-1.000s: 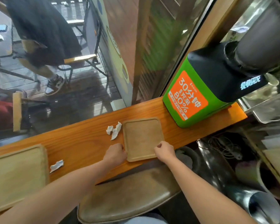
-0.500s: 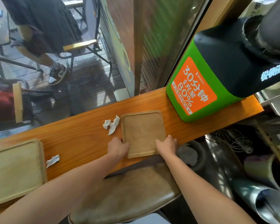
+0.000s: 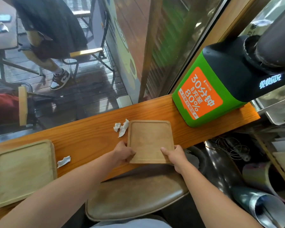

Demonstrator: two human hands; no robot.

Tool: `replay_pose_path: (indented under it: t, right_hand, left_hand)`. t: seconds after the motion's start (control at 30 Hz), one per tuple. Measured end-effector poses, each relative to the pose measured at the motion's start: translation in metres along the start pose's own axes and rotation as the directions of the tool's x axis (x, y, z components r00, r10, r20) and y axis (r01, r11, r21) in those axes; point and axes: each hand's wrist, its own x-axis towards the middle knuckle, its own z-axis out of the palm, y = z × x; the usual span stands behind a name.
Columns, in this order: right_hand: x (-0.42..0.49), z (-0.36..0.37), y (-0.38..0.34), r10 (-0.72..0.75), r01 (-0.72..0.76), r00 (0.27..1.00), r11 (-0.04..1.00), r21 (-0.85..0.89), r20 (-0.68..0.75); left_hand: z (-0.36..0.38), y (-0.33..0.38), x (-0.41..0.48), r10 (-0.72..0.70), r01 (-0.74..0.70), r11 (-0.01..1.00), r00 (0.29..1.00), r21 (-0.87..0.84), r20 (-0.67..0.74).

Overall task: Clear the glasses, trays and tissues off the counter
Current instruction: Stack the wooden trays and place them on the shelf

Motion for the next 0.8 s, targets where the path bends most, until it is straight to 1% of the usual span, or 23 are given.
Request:
replay_pose_path:
  t: [0.1, 0.17, 0.23, 0.37, 0.47, 0.53, 0.63, 0.8]
  right_hand:
    - [-0.018, 0.022, -0.006, -0.079, 0.079, 0.997, 0.997, -0.028, -0.009]
    - [-0.033, 0.043, -0.013, -0.098, 0.098, 0.995, 0.993, -0.07, 0.005]
    - [-0.045, 0.067, -0.019, -0.101, 0.105, 0.994, 0.99, -0.096, 0.047]
    - [-0.072, 0.129, -0.026, -0.134, 0.152, 0.98, 0.98, -0.126, 0.145]
    - [-0.094, 0.179, -0.031, -0.154, 0.199, 0.961, 0.961, -0.19, 0.228]
    - [-0.108, 0.21, -0.034, -0.17, 0.234, 0.952, 0.941, -0.245, 0.256]
    - [-0.125, 0.253, -0.038, -0.17, 0.26, 0.935, 0.926, -0.274, 0.311]
    - [-0.15, 0.31, -0.039, -0.173, 0.327, 0.894, 0.882, -0.339, 0.413]
  left_hand:
    - [-0.026, -0.016, -0.01, 0.097, -0.097, 0.995, 0.995, 0.018, 0.007]
    - [-0.052, -0.03, -0.021, 0.149, -0.149, 0.988, 0.989, 0.028, -0.006]
    - [-0.081, -0.043, -0.031, 0.186, -0.185, 0.982, 0.982, 0.028, -0.02]
    - [-0.147, -0.08, -0.049, 0.226, -0.229, 0.973, 0.971, -0.039, -0.079]
    - [-0.193, -0.109, -0.06, 0.225, -0.238, 0.967, 0.964, -0.089, -0.143]
    - [-0.222, -0.13, -0.067, 0.208, -0.231, 0.966, 0.961, -0.114, -0.183]
    - [-0.26, -0.161, -0.078, 0.179, -0.213, 0.965, 0.961, -0.151, -0.211]
    - [-0.313, -0.201, -0.089, 0.134, -0.179, 0.974, 0.95, -0.14, -0.282]
